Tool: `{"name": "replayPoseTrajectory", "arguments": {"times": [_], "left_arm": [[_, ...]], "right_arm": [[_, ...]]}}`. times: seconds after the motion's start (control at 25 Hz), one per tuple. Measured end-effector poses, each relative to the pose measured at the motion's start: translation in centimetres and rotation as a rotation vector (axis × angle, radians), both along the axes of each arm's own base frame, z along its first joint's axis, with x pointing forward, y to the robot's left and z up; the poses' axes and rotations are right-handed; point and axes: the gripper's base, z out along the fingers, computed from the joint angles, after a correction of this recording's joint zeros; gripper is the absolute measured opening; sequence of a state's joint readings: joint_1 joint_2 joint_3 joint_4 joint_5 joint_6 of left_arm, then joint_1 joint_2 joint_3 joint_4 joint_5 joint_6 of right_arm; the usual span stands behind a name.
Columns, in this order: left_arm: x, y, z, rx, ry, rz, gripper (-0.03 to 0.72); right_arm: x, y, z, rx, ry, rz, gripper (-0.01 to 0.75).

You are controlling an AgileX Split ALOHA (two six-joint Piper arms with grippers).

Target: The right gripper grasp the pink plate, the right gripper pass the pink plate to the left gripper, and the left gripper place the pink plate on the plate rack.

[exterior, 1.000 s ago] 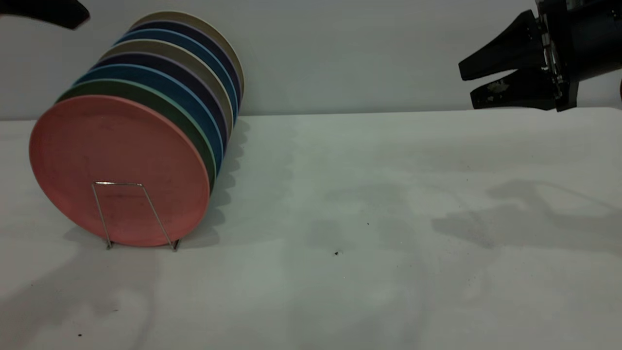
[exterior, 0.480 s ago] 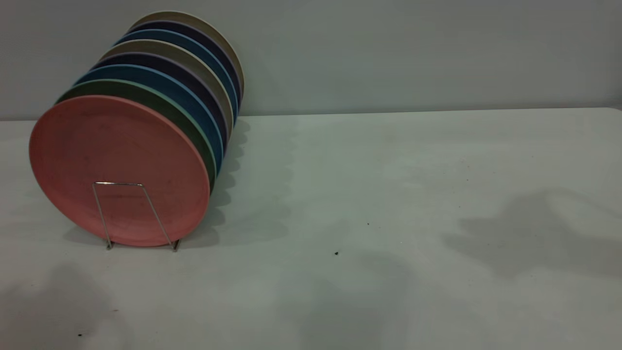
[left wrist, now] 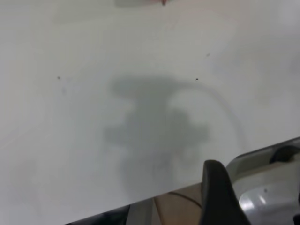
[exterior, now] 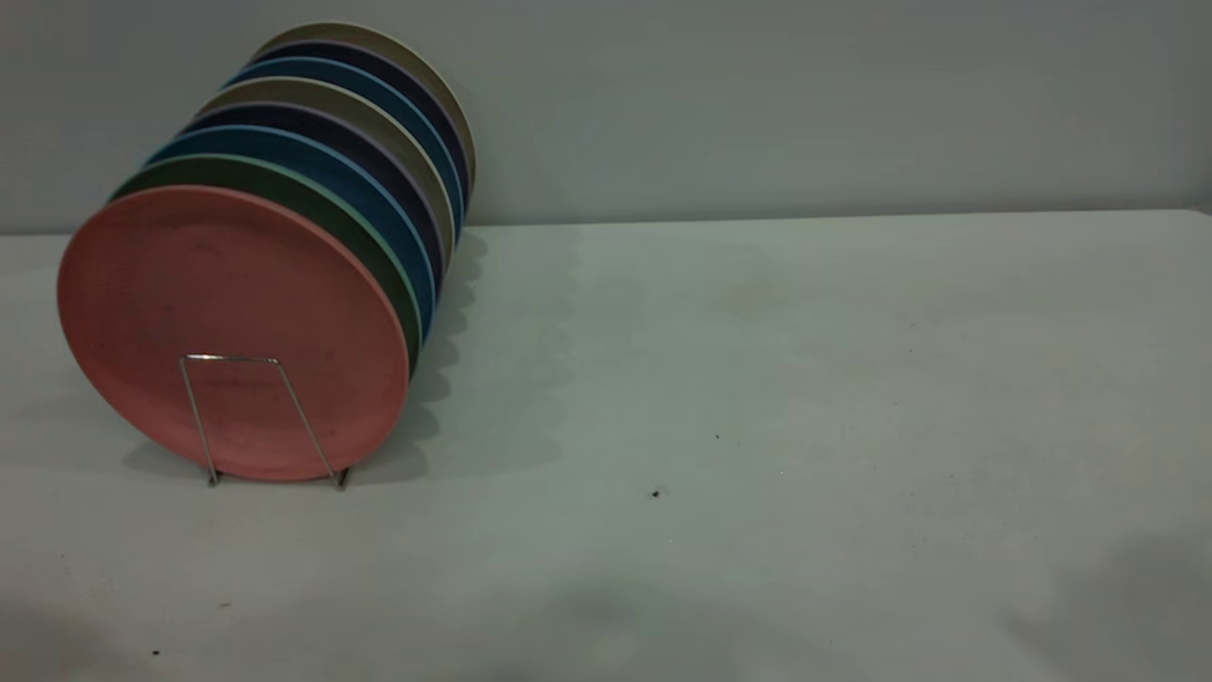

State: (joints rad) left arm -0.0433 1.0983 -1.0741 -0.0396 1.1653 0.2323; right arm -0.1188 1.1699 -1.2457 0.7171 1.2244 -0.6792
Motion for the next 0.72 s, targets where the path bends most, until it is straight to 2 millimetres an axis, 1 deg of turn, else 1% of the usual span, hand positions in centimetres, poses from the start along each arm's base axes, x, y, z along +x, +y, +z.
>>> {"name": "replayPoseTrajectory", "arguments": {"times": [0.12, 0.24, 0.32, 0.4, 0.52, 0.6, 0.72], "left_arm": [[-1.5, 0.1, 1.2, -0.012, -0.064, 0.023, 0.445], [-3.3, 0.1, 2.1, -0.034, -0.127, 0.069, 0.445], [-4.6, 0.2, 2.1, -0.051, -0.149, 0.103, 0.445], [-6.1, 0.3, 1.5, -0.07, -0.162, 0.144, 0.445], [-8.2, 0.4, -0.4, -0.092, -0.152, 0.195, 0.445], [-9.5, 0.4, -2.1, -0.097, -0.13, 0.214, 0.445], [-11.1, 0.5, -4.3, -0.103, -0.119, 0.229, 0.446]], "right_arm": [[-2.8, -0.2, -0.7, -0.042, 0.025, -0.054, 0.439], [-5.6, -0.2, -2.4, -0.06, 0.074, -0.104, 0.438], [-7.7, -0.2, -3.9, -0.082, 0.098, -0.129, 0.438], [-9.7, -0.3, -5.5, -0.12, 0.111, -0.15, 0.438], [-12.4, -0.7, -8.1, -0.176, 0.13, -0.209, 0.438], [-13.6, -1.0, -10.2, -0.196, 0.144, -0.283, 0.438], [-14.7, -1.7, -13.1, -0.245, 0.17, -0.368, 0.438]]}}
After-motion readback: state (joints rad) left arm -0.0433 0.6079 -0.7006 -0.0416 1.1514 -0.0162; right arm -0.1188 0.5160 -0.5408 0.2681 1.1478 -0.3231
